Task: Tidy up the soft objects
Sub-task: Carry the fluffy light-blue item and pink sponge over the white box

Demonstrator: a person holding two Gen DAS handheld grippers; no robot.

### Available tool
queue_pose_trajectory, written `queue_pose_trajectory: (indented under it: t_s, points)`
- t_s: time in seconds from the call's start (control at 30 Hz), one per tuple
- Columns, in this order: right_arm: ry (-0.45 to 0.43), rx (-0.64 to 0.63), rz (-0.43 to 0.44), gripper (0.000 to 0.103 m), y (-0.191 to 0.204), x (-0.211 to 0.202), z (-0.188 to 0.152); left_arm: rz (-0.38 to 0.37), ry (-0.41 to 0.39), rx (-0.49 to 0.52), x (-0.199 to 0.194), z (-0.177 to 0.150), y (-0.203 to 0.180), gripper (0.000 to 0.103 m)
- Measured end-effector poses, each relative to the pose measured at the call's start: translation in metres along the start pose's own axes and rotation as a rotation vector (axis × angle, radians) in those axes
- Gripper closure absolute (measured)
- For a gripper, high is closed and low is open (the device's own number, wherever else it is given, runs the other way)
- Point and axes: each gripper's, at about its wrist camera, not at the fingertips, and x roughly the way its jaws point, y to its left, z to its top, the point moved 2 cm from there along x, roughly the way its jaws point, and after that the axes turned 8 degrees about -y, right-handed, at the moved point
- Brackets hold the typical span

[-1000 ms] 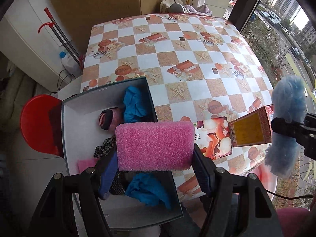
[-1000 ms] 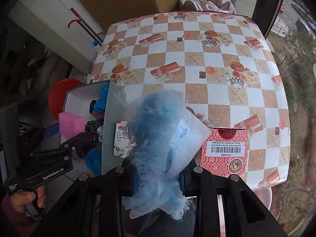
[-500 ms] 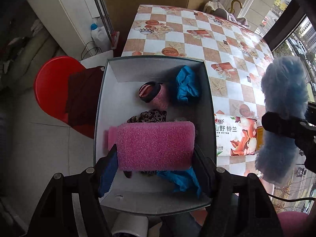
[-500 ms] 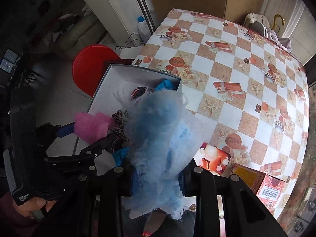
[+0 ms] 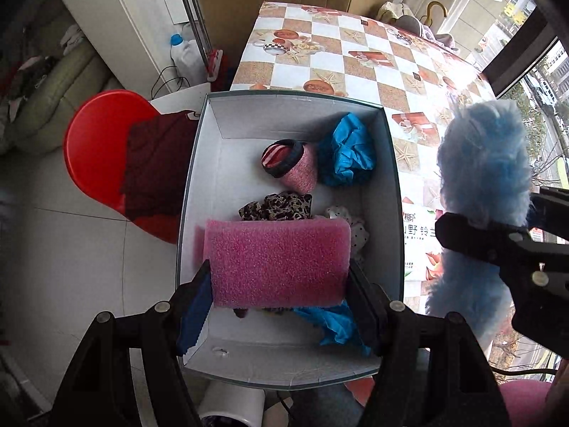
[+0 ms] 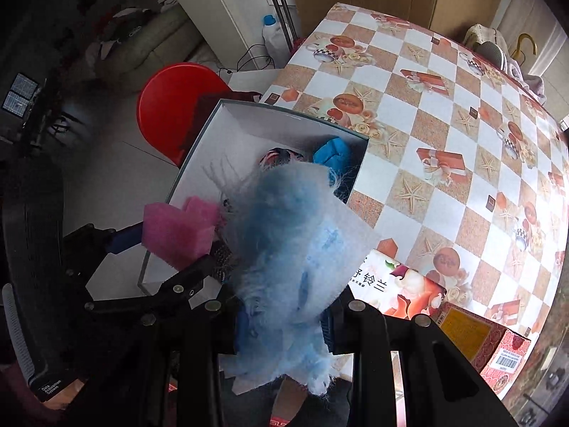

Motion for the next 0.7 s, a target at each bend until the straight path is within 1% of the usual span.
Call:
queue_pose_trajectory:
  t_s: [0.7]
  points:
    - [0.016, 0.01, 0.002, 0.071, -0.0002, 0.0062, -0.0006, -0.002, 0.012, 0.033, 0.0044, 0.0031, -0.0038, 0.03]
